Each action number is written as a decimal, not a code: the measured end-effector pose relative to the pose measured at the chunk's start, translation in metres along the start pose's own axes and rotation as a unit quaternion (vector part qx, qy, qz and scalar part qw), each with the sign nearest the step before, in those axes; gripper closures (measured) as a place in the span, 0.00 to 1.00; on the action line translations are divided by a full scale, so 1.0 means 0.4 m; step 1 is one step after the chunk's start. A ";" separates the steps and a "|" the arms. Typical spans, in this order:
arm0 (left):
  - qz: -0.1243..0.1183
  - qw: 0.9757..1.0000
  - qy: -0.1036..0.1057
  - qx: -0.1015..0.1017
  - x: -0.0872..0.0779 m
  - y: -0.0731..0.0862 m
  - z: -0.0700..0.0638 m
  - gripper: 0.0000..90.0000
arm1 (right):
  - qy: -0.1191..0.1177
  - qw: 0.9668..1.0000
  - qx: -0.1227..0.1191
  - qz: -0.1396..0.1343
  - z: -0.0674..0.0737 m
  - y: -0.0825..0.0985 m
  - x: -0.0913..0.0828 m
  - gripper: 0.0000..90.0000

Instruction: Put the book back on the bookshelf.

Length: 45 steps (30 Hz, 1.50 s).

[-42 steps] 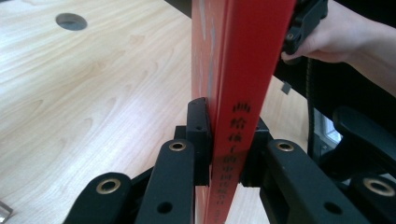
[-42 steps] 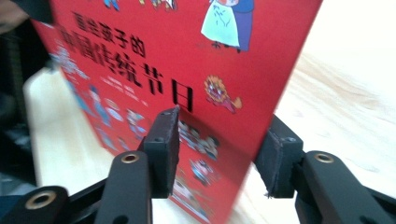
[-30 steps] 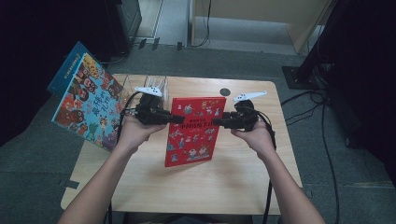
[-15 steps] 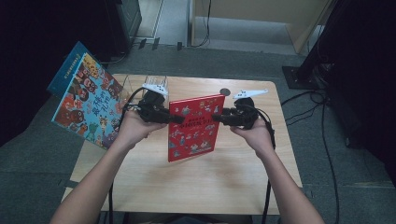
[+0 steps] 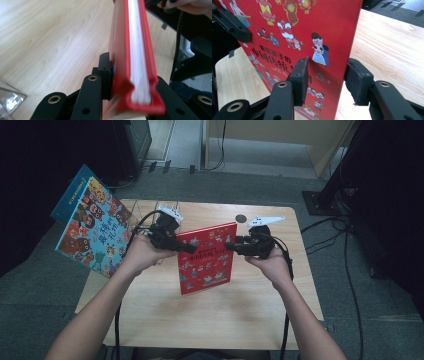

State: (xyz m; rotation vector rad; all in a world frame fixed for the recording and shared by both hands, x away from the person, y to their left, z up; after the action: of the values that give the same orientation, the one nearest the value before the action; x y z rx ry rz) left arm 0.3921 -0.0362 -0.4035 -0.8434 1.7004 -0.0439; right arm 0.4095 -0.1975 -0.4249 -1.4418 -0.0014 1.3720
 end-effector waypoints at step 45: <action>0.176 0.984 0.012 -0.003 0.013 -0.023 -0.014 0.89 | -0.023 0.999 -0.035 0.003 0.046 0.010 0.028 0.55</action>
State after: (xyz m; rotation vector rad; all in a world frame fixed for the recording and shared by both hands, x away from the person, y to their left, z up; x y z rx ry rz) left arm 0.3916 -0.0480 -0.4018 -0.5368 1.8518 0.1923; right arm 0.3978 -0.1798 -0.4305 -1.4681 -0.0761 1.4219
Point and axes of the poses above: each handheld gripper's, and its own axes: x roughly forward along the jaws, y roughly out of its underside, z roughly to its left, the point moved 10 cm from there along x, roughly forward along the jaws, and after that the axes turned 12 degrees about z, right-handed, at the moved point
